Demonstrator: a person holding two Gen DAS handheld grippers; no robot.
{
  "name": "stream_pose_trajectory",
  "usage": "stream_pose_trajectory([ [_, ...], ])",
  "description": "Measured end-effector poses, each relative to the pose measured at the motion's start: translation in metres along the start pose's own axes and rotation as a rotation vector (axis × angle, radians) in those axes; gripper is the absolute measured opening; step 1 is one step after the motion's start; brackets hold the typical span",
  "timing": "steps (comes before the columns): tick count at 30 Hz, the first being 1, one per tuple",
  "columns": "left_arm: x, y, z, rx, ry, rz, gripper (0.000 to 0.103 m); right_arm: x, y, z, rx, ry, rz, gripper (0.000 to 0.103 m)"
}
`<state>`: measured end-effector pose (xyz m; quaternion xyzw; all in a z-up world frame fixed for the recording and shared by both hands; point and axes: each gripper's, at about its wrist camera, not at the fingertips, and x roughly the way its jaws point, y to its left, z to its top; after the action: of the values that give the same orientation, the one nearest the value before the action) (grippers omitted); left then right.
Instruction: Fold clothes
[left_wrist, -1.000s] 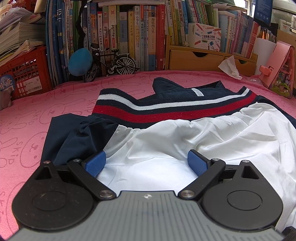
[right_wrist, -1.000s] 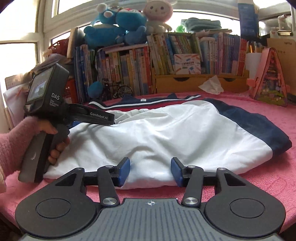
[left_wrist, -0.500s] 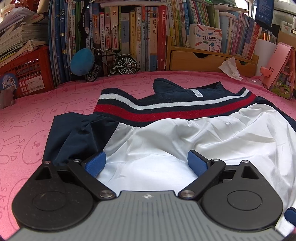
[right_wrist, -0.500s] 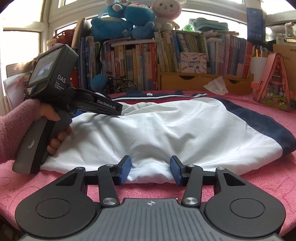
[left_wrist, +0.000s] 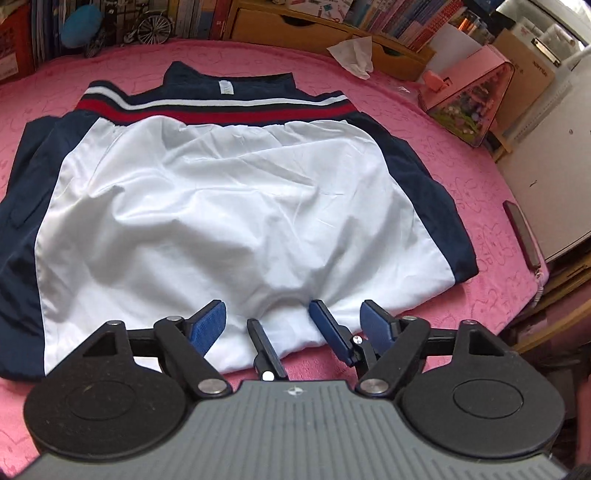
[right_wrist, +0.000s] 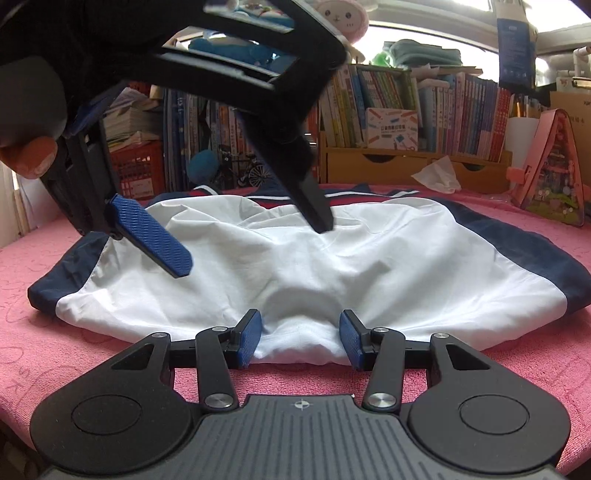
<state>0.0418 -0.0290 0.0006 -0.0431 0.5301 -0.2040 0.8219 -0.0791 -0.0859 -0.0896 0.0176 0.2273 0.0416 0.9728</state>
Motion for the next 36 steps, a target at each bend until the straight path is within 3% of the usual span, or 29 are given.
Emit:
stream_pose_trajectory([
  [2, 0.018, -0.003, 0.003, -0.001, 0.021, 0.044, 0.041, 0.0, -0.001, 0.0, 0.0, -0.001, 0.005, 0.047],
  [4, 0.032, 0.001, 0.006, -0.029, 0.026, 0.071, 0.034, 0.0, -0.002, 0.0, 0.0, -0.001, 0.01, 0.047],
  [11, 0.057, 0.002, 0.046, -0.076, -0.054, 0.152, 0.035, -0.001, -0.002, -0.003, 0.009, -0.004, 0.009, 0.047],
  [17, 0.094, 0.003, 0.104, -0.042, -0.176, 0.316, 0.037, -0.002, -0.003, -0.003, 0.011, -0.001, 0.016, 0.047],
  [19, 0.104, 0.005, 0.124, -0.038, -0.185, 0.344, 0.037, -0.002, -0.003, -0.002, 0.012, 0.003, 0.019, 0.047],
  [22, 0.104, 0.007, 0.142, -0.095, -0.125, 0.338, 0.037, -0.003, -0.004, -0.001, 0.019, 0.013, 0.028, 0.047],
  [24, 0.092, 0.008, 0.137, -0.131, -0.11, 0.317, 0.039, -0.004, -0.005, -0.001, 0.019, 0.018, 0.035, 0.047],
  [27, 0.062, 0.004, 0.11, -0.139, -0.076, 0.224, 0.04, -0.005, -0.007, -0.002, 0.02, 0.019, 0.047, 0.047],
  [31, 0.025, -0.018, 0.055, -0.041, -0.017, 0.156, 0.04, -0.006, -0.008, -0.001, 0.023, 0.022, 0.051, 0.047],
  [33, 0.021, -0.029, 0.032, 0.008, 0.051, 0.135, 0.04, -0.007, -0.007, -0.001, 0.021, 0.023, 0.049, 0.047],
  [36, 0.037, -0.036, 0.013, 0.062, 0.129, 0.162, 0.043, -0.006, -0.007, 0.0, 0.022, 0.024, 0.047, 0.047],
])
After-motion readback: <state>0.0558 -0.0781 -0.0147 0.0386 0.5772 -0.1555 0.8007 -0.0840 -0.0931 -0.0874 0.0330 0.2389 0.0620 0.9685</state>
